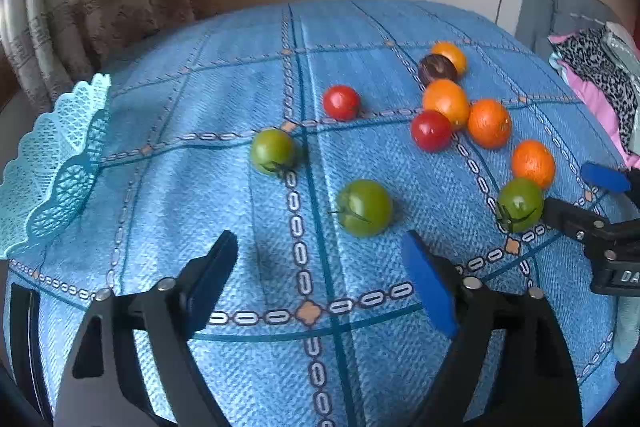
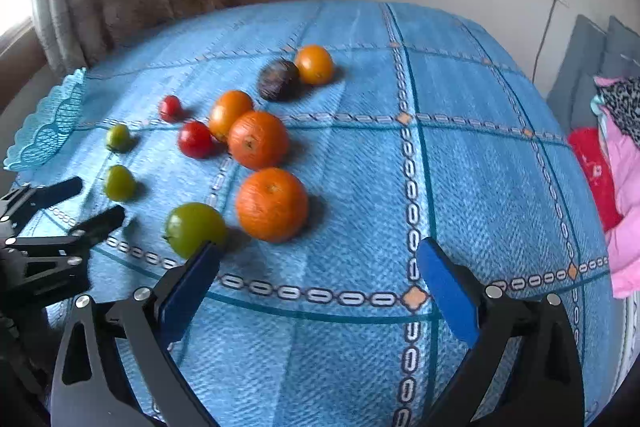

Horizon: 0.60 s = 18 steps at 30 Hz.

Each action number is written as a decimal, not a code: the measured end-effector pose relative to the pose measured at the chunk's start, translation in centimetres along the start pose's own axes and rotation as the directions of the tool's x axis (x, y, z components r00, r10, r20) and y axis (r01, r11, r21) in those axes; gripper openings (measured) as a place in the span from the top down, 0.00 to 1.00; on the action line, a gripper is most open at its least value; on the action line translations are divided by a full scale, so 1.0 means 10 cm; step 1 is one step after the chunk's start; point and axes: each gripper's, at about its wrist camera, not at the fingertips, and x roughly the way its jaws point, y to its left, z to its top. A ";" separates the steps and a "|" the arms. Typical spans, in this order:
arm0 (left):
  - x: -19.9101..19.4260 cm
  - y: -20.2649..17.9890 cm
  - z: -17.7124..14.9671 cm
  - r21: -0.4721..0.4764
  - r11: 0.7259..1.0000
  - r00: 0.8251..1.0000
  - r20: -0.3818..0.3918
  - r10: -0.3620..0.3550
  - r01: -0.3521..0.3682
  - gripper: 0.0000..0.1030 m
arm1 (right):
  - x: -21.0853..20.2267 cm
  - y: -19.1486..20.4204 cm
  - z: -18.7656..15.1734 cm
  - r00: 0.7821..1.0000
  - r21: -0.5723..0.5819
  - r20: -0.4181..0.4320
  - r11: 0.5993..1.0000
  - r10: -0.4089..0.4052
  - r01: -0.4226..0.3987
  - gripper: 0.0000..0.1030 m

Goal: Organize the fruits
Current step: 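Grasp a green tomato with the left tool while the right tool grasps a tangerine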

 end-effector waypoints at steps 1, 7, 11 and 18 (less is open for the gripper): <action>0.01 -0.01 0.01 0.001 1.000 1.000 -0.005 -0.005 0.005 0.22 | -0.02 0.02 0.00 1.000 -0.006 0.009 1.000 0.005 -0.005 0.07; 0.06 0.04 0.05 -0.043 0.997 0.997 -0.044 -0.062 0.060 0.22 | -0.05 0.03 0.01 1.000 -0.004 0.024 1.000 0.018 -0.018 0.13; 0.08 0.06 0.08 -0.061 0.995 0.996 -0.050 -0.079 0.076 0.22 | -0.04 0.01 0.02 0.999 0.000 0.023 1.000 0.027 -0.027 0.13; 0.16 0.01 0.19 -0.060 0.995 0.996 -0.047 -0.079 0.076 0.22 | -0.02 0.03 0.04 0.999 -0.003 0.034 0.999 0.040 -0.040 0.22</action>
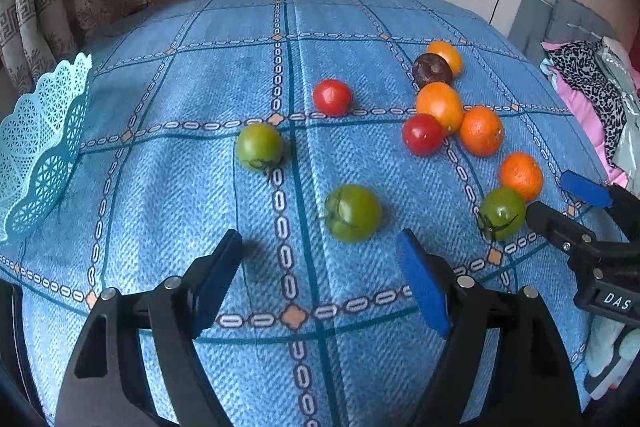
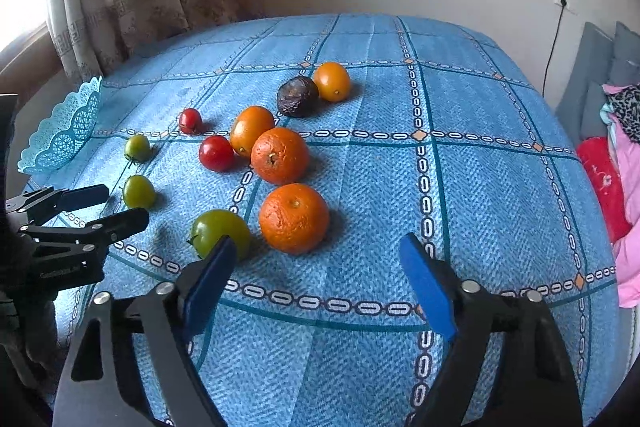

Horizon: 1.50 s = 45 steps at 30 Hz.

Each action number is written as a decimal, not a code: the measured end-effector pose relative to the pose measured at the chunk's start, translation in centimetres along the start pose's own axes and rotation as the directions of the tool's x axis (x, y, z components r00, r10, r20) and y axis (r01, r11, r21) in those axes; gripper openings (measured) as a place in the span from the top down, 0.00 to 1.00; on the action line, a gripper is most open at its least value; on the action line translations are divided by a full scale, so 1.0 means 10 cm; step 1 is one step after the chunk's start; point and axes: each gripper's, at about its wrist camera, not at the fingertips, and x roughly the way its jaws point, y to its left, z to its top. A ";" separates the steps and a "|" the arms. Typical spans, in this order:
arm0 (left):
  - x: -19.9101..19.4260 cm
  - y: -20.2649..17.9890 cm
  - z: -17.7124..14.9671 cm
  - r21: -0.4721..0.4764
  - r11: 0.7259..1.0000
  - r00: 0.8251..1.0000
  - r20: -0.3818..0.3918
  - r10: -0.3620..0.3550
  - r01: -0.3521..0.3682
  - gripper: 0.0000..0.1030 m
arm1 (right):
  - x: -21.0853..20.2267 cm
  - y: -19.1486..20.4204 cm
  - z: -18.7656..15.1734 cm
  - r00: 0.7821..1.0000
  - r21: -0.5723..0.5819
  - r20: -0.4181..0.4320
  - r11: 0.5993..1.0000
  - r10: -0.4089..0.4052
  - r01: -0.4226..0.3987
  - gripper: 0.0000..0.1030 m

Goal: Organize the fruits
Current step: 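Grasp a green tomato with the left tool while the right tool grasps a tangerine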

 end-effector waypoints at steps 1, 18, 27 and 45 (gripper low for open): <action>0.02 -0.01 0.01 0.002 1.000 1.000 -0.001 0.002 -0.002 0.22 | 0.01 0.00 0.01 1.000 0.002 0.001 1.000 0.002 -0.002 0.23; -0.06 -0.03 -0.06 0.015 0.999 0.997 0.063 -0.050 0.049 0.65 | -0.02 -0.05 0.04 0.999 0.033 0.006 0.998 0.046 -0.046 0.44; -0.16 -0.01 -0.14 0.020 1.000 0.996 0.092 -0.019 0.017 0.65 | 0.12 -0.09 0.04 0.996 0.097 -0.018 0.992 0.086 -0.084 0.45; -0.26 0.13 -0.17 -0.013 1.000 0.995 0.094 -0.022 0.023 0.65 | 0.16 -0.14 0.05 0.981 0.165 -0.012 0.968 0.191 -0.187 0.63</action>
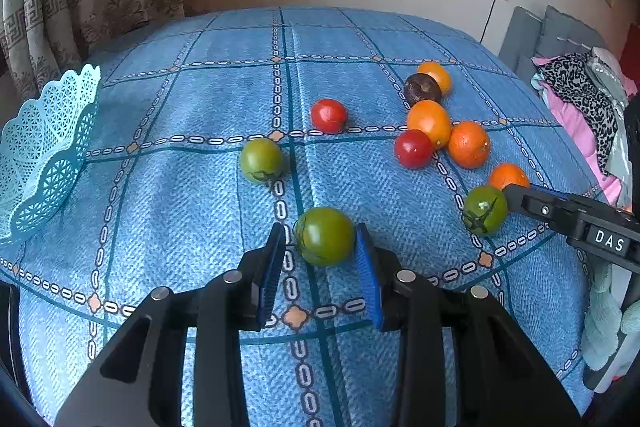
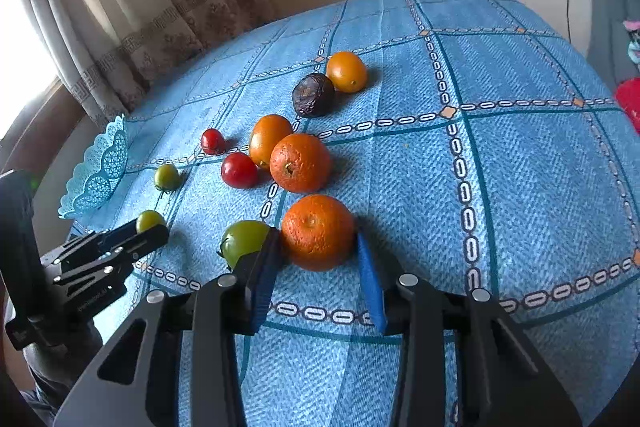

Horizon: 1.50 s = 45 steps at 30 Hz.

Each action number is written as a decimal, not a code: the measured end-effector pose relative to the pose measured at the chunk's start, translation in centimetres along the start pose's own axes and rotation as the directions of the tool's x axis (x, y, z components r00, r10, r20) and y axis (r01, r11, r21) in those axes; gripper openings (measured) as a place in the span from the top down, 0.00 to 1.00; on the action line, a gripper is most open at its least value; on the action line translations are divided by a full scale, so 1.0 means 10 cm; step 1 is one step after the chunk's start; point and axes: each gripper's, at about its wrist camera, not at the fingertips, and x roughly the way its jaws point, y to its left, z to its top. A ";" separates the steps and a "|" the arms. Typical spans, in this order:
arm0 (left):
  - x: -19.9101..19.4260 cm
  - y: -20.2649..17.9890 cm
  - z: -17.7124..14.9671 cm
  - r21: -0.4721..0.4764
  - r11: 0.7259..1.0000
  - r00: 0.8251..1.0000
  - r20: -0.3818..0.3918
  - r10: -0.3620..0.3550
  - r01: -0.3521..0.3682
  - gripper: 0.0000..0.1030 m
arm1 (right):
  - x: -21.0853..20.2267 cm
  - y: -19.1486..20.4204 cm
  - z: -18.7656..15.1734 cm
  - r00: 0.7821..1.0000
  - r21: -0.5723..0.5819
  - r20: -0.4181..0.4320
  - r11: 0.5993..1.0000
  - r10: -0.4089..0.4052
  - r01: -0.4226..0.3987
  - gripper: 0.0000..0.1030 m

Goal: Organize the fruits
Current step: 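Carry the green tomato and tangerine over the teal basket with both tools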

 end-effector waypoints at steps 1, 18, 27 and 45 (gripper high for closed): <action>-0.02 0.01 0.00 -0.002 1.000 1.000 0.003 0.002 -0.002 0.65 | -0.03 0.01 -0.01 1.000 -0.006 0.007 1.000 -0.013 0.013 0.63; -0.77 0.78 0.32 -0.111 0.984 0.973 0.170 0.159 -0.142 0.65 | -0.60 0.56 0.27 0.981 -0.074 0.192 0.997 -0.003 0.017 0.63; -1.00 1.40 0.42 -0.201 0.941 0.922 0.226 0.316 -0.274 0.65 | -0.42 1.24 0.48 0.982 -0.158 0.180 0.987 0.064 -0.036 0.63; -0.90 2.37 0.40 -0.363 0.876 0.913 0.134 0.386 -0.317 0.65 | 0.31 2.67 0.71 0.976 -0.295 0.054 0.937 0.211 -0.186 0.63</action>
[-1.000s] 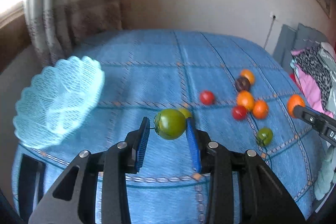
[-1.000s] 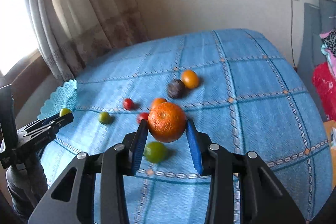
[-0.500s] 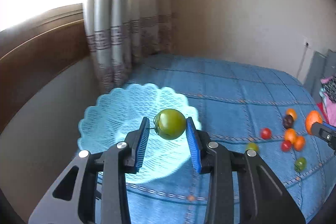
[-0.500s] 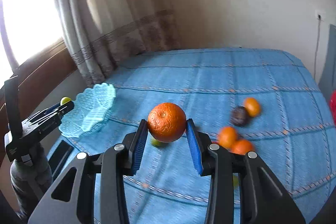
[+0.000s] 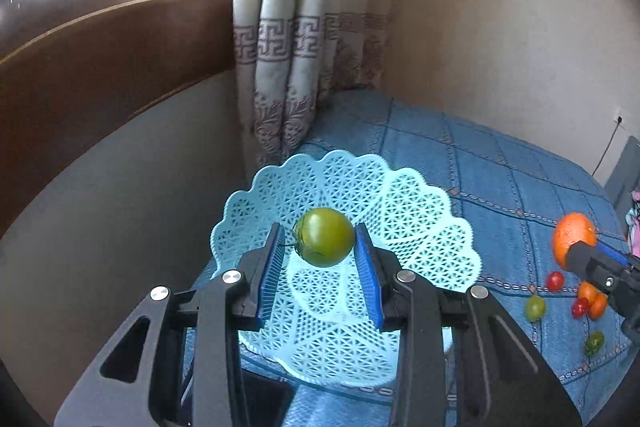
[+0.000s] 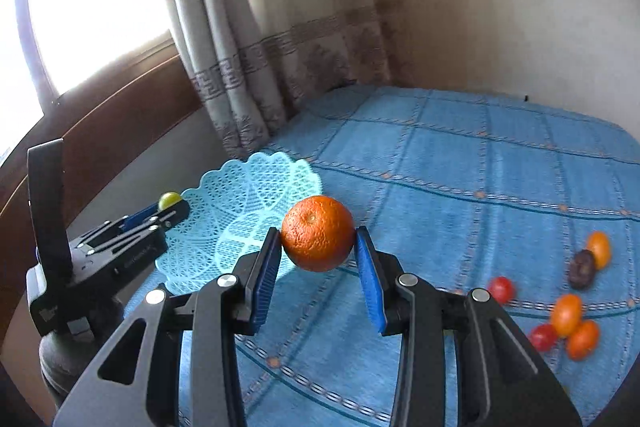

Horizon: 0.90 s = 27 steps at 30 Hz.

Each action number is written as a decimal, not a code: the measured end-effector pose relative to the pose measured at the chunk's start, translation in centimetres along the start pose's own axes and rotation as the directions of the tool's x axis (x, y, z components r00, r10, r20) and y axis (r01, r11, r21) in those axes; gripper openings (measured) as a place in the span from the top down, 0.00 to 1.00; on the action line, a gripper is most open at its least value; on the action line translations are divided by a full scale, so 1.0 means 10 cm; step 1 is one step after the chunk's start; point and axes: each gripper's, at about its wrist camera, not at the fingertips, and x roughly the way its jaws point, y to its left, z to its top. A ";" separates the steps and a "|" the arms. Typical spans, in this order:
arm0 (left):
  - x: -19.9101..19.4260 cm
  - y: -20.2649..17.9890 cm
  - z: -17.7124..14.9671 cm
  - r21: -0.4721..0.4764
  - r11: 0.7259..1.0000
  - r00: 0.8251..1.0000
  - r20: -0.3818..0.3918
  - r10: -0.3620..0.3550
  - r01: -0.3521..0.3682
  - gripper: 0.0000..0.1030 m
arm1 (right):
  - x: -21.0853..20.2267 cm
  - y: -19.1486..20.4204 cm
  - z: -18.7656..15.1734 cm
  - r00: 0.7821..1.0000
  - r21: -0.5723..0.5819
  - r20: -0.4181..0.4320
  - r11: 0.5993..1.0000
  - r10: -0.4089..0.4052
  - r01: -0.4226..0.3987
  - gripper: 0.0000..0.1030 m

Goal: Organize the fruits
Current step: 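Carry the green tomato and tangerine over the teal basket with both tools, then open both tools to drop the tomato and tangerine into the basket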

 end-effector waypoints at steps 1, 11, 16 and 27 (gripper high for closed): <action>0.01 0.01 -0.01 -0.002 1.000 1.000 -0.003 0.004 -0.004 0.65 | 0.04 0.03 0.01 1.000 -0.002 -0.006 1.000 0.005 -0.005 0.63; 0.01 0.09 0.03 -0.027 0.999 1.000 -0.005 0.020 -0.020 0.24 | 0.41 0.31 0.04 0.998 -0.052 -0.065 0.999 0.010 -0.013 0.63; 0.01 0.17 0.05 -0.064 0.998 1.000 -0.002 0.028 -0.029 0.13 | 0.46 0.35 0.04 0.997 -0.055 -0.071 0.998 0.013 -0.016 0.62; -0.09 0.25 0.11 -0.129 0.990 0.998 0.022 0.058 -0.055 0.03 | 0.38 0.29 0.02 1.000 -0.014 -0.025 1.000 0.020 -0.020 0.34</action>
